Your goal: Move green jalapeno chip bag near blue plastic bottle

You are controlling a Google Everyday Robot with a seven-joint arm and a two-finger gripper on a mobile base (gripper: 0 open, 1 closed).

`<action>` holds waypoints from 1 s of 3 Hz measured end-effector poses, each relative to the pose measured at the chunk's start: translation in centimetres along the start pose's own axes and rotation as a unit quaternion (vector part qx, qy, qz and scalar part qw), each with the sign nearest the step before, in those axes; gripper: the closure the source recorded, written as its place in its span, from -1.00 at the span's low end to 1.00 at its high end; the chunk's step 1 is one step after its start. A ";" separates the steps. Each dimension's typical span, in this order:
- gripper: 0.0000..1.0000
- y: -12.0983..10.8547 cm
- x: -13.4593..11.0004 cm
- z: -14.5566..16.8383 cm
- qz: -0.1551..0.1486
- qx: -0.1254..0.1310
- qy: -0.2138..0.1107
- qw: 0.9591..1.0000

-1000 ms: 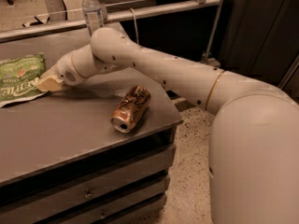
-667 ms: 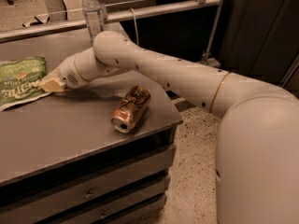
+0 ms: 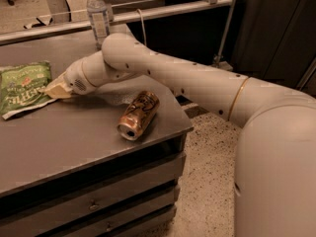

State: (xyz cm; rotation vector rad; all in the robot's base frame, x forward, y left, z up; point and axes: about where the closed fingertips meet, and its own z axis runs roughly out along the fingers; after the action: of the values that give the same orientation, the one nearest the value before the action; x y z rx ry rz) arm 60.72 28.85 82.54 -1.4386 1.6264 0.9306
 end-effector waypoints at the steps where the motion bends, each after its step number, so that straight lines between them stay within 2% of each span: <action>1: 1.00 -3.1 1.1 -3.0 -0.009 0.031 0.032 0.999; 2: 1.00 -8.6 4.0 -9.4 -0.008 0.090 0.095 0.991; 3: 1.00 -12.1 5.9 -14.5 -0.006 0.132 0.135 0.982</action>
Offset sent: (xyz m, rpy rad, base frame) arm 0.1384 -0.2197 0.0095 -0.3766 -0.1234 -0.2918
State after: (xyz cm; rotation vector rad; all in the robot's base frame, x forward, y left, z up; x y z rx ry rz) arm 71.27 12.14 83.31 -1.4306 1.8571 0.5019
